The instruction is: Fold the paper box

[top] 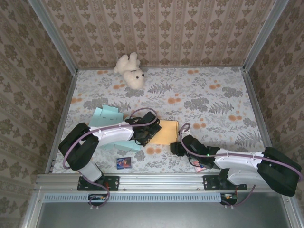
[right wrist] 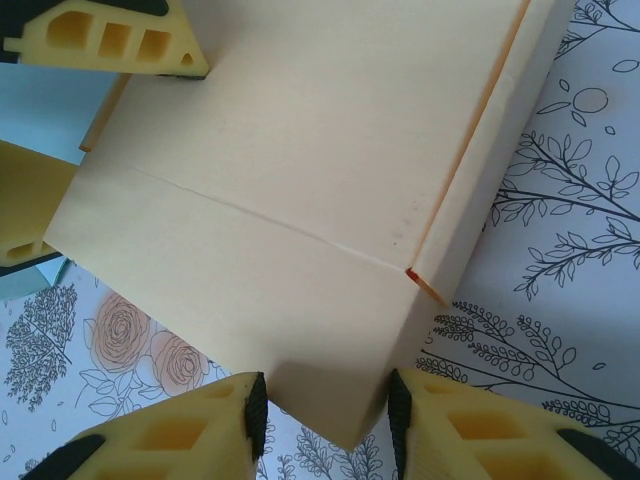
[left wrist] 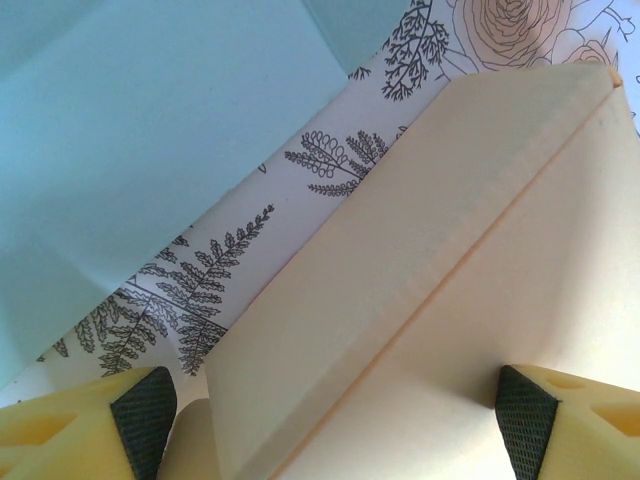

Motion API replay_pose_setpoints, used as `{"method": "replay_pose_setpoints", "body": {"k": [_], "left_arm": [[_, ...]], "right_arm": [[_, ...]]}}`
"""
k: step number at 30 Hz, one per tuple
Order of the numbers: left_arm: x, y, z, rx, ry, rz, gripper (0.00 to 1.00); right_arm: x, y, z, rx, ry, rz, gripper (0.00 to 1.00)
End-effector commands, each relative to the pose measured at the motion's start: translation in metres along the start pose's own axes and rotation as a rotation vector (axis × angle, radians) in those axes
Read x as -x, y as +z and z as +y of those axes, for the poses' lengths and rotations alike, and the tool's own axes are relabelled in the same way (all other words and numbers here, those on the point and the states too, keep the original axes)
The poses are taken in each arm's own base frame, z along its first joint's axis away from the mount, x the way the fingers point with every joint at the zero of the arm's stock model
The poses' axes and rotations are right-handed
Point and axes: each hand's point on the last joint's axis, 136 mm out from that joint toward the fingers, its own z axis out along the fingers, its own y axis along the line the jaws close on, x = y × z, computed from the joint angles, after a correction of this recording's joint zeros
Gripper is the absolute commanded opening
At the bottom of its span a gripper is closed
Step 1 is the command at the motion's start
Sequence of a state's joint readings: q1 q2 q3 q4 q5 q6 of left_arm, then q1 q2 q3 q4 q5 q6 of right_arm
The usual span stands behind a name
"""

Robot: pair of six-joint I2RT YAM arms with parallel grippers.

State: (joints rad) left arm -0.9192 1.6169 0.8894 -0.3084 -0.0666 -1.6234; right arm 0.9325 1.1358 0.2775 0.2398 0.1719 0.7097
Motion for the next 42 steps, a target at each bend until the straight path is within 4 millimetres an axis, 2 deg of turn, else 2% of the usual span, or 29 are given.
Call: {"method": "replay_pose_setpoints", "body": {"k": [1, 27, 42], "left_arm": [[0.003, 0.014, 0.055, 0.192, -0.019, -0.013, 0.85], [-0.001, 0.021, 0.057, 0.205, -0.014, 0.003, 0.85], [-0.005, 0.029, 0.063, 0.239, -0.002, 0.022, 0.84]], "right_arm": [[0.008, 0.001, 0.011, 0.037, -0.022, -0.027, 0.39], [0.008, 0.015, -0.01, -0.063, -0.185, -0.087, 0.37], [0.014, 0.034, -0.02, -0.139, -0.301, -0.141, 0.39]]}}
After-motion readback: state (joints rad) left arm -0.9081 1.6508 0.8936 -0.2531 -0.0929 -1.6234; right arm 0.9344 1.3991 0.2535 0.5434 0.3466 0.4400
